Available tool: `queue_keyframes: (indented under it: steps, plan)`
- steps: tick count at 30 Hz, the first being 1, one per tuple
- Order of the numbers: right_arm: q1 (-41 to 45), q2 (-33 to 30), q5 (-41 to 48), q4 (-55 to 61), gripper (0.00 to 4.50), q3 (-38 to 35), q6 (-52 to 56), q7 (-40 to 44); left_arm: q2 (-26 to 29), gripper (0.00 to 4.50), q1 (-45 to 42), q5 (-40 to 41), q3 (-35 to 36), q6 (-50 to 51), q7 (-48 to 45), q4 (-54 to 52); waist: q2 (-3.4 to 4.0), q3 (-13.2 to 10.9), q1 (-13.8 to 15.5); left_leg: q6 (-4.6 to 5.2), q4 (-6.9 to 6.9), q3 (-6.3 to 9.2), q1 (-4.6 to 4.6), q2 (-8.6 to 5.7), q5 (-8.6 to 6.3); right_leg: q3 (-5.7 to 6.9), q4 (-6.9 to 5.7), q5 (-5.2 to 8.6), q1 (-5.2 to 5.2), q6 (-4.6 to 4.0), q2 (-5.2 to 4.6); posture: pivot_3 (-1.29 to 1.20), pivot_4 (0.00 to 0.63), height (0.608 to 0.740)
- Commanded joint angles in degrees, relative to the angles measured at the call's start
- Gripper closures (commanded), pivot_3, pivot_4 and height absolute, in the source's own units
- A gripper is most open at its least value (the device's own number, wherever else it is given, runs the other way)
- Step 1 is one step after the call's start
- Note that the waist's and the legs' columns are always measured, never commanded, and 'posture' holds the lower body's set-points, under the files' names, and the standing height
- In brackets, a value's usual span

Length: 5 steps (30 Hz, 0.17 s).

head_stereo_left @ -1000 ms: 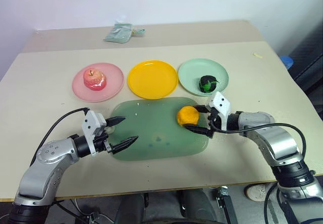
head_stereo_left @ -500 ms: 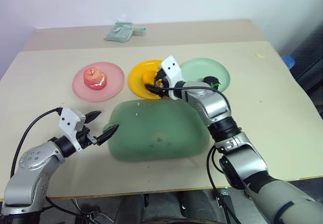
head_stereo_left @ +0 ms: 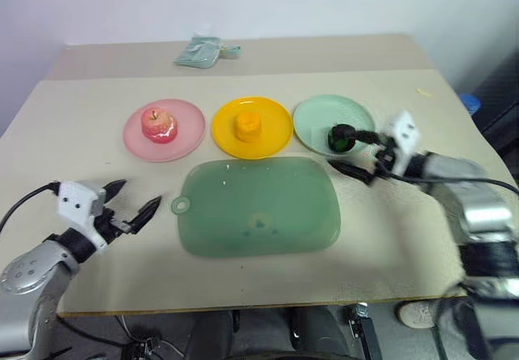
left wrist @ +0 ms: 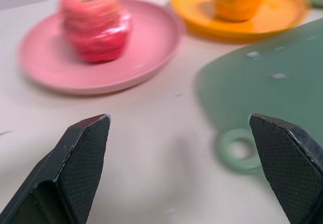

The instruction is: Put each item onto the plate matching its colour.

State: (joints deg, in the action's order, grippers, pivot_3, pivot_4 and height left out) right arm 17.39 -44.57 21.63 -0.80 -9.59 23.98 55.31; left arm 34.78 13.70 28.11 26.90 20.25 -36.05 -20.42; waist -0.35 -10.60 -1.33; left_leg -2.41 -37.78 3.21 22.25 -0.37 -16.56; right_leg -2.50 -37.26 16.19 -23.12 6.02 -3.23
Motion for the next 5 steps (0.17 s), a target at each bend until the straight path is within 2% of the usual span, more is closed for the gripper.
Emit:
queue_keyframes:
  steps: [1,5]
  plan:
    - [-5.53,-1.74,3.98,4.52,0.04,-5.18,1.98,1.87,1.13,0.0,1.76,-0.06,4.45,-2.59,-1.57,1.37,-0.01,0.01,-0.55,0.0,0.0,-0.02,-0.03,0.11,0.0,-0.03,0.0,0.0,0.0,-0.02,0.12,0.0,0.15,0.74]
    - [-7.2,-1.26,2.88,1.94,0.04,-6.39,0.89,-0.28,0.64,0.0,2.36,-0.1,4.99,-2.64,-0.75,1.02,-0.01,0.0,-1.14,0.01,0.0,0.0,-0.03,0.18,-0.01,-0.11,-0.01,0.0,0.0,-0.03,0.25,0.0,0.15,0.74]
